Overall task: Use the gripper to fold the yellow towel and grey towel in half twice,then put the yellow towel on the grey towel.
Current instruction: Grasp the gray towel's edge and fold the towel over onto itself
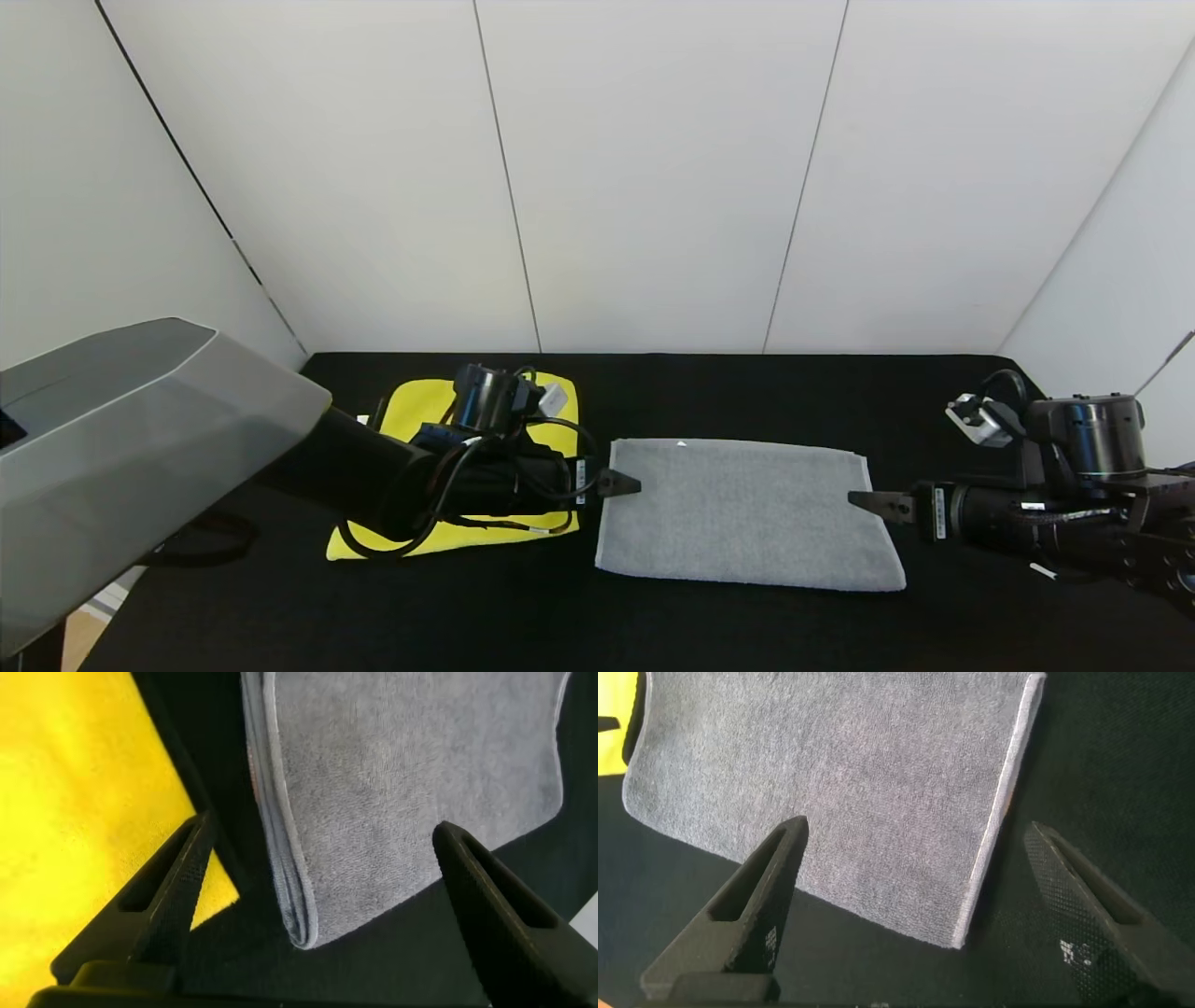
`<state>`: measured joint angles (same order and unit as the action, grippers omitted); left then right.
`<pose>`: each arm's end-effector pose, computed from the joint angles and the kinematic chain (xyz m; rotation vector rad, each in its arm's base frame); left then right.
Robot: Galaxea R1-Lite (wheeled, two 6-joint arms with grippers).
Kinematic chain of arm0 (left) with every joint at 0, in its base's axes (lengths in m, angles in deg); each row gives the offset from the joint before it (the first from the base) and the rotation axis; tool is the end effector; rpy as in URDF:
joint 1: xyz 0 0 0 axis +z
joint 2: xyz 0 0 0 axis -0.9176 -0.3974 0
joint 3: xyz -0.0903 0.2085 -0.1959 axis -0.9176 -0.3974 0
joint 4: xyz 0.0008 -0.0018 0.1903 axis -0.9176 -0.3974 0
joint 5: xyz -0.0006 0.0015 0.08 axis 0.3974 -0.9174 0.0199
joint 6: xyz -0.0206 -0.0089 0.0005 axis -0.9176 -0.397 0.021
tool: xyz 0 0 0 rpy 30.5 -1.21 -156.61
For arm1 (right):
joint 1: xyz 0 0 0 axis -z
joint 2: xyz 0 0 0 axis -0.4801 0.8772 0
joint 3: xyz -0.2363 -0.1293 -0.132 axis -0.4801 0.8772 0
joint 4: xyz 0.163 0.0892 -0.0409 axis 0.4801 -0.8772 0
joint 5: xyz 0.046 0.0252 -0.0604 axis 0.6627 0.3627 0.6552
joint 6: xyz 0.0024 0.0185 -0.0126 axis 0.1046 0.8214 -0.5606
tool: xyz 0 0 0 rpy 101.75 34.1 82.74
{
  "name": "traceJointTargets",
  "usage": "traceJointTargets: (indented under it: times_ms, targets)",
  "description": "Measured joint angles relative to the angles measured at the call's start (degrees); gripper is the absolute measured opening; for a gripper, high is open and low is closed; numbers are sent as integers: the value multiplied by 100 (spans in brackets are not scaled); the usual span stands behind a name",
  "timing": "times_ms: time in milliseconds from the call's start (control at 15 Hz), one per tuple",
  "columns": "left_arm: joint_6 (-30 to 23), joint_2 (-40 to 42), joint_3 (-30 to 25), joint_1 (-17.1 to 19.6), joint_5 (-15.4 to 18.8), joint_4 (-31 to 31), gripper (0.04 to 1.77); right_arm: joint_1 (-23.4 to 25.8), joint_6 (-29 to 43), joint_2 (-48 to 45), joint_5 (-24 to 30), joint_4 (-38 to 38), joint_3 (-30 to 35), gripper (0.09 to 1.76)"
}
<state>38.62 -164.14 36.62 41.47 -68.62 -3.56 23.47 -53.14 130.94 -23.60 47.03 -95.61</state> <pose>0.3520 -0.1734 0.0682 -0.3180 0.8496 -0.6100 0.2835 0.0331 0.0877 0.2569 0.6891 0.3361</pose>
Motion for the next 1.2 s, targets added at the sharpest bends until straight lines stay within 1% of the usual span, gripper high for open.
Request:
traceJointTargets:
  times_ms: [533,867,933,1133,1200]
  targets:
    - [-6,-218,-11,-394,-96,13,169,-2,2,5,-15,0,17,169]
    - [-13,-293,-22,-521,-163,27,170,0,2,-6,-17,-5,48,170]
    - [-9,-308,-16,-536,-210,32,170,5,2,-11,-20,-5,52,170]
    - [-6,-378,17,-606,-560,46,170,5,6,-26,-22,-7,66,170]
    - [2,-395,22,-630,-610,46,170,0,9,-30,-22,-7,74,170]
